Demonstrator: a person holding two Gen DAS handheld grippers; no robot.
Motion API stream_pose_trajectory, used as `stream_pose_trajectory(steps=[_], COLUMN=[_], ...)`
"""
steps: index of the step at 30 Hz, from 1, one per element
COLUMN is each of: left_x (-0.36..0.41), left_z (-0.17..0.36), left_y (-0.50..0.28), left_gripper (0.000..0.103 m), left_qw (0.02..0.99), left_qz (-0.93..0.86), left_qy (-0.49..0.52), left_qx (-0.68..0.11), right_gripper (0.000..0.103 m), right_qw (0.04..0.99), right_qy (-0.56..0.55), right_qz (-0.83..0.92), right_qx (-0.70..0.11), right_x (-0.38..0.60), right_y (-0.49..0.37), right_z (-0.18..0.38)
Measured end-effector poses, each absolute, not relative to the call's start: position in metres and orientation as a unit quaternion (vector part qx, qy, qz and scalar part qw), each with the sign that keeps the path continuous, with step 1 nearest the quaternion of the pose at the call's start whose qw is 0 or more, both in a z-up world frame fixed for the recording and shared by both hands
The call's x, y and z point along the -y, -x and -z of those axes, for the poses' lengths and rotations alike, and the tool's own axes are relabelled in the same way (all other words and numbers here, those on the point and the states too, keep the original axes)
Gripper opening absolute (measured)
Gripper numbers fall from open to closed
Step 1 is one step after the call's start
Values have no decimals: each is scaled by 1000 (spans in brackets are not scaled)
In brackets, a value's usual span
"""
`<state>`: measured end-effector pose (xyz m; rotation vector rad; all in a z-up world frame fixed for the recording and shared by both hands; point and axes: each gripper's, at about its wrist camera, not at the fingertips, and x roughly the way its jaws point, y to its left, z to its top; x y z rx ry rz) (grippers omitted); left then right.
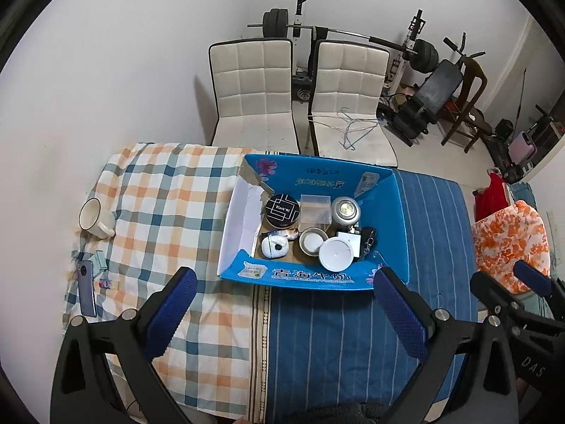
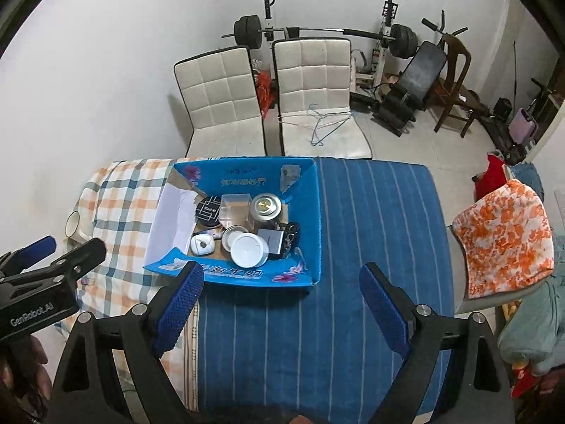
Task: Organize rigid objects
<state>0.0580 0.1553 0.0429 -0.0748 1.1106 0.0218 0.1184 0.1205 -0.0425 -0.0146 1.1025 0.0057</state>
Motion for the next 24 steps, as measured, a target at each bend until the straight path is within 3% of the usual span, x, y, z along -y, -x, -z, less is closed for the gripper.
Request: stream_pose_trajectory(steps=[24], left_x=[-150], left_z=[-29], left_y=[-68], left_gripper=[103], left_qw=[845], left_qz=[-8], left_qy=[26], left_qx=[-534], right_gripper=[92], right_qw=[847], right_qy=[13], right_qz=[29], right_qx=[-531], right_x=[-112], right_y=[-134], right_z=[68])
